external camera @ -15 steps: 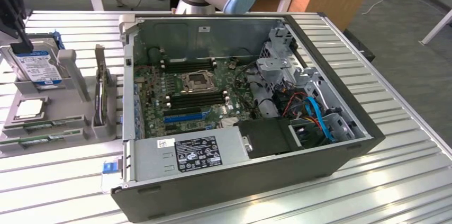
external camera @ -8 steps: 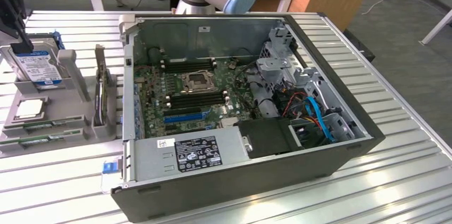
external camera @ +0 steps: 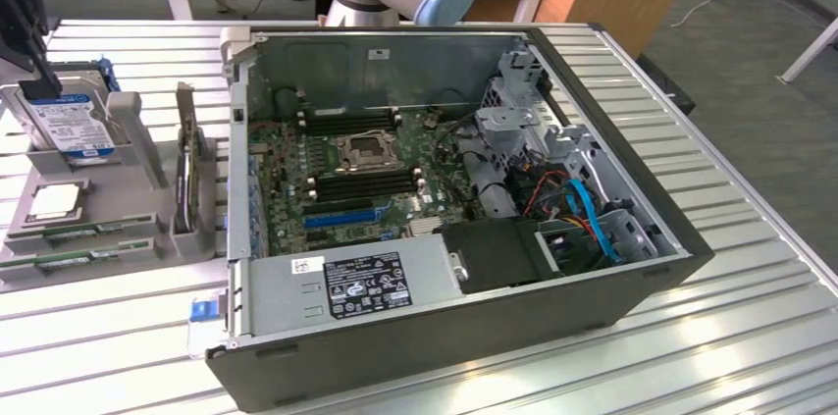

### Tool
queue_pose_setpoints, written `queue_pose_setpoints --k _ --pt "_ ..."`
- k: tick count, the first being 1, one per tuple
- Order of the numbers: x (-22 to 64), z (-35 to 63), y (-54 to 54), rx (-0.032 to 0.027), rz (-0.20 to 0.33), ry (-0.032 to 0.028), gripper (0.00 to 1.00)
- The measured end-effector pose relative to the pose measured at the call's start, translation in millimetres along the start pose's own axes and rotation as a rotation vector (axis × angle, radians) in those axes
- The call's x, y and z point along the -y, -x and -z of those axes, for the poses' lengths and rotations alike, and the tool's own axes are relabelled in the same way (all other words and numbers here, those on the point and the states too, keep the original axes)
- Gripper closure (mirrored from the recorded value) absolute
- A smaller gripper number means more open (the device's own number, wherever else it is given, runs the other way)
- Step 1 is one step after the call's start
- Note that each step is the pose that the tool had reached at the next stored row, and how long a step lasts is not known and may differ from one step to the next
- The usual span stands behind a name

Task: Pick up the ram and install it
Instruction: 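Pick up the ram and move it above insertion slot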

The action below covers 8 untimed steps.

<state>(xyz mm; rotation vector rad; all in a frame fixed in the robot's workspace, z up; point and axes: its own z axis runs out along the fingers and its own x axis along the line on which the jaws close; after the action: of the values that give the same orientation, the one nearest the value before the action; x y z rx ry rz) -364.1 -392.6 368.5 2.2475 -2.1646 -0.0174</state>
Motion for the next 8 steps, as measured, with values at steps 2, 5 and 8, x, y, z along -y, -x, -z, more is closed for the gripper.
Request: queue_pose_setpoints --k 2,5,8 --pt "-0.5 0.0 -0.3 0.0097 0.0 -0.0029 0.9" --pt "-0.7 0.0 -0.2 0.0183 0.0 -0.0043 0.9" --pt "-0.7 -0.1 -0.4 0.0197 0.0 -0.0044 0.9"
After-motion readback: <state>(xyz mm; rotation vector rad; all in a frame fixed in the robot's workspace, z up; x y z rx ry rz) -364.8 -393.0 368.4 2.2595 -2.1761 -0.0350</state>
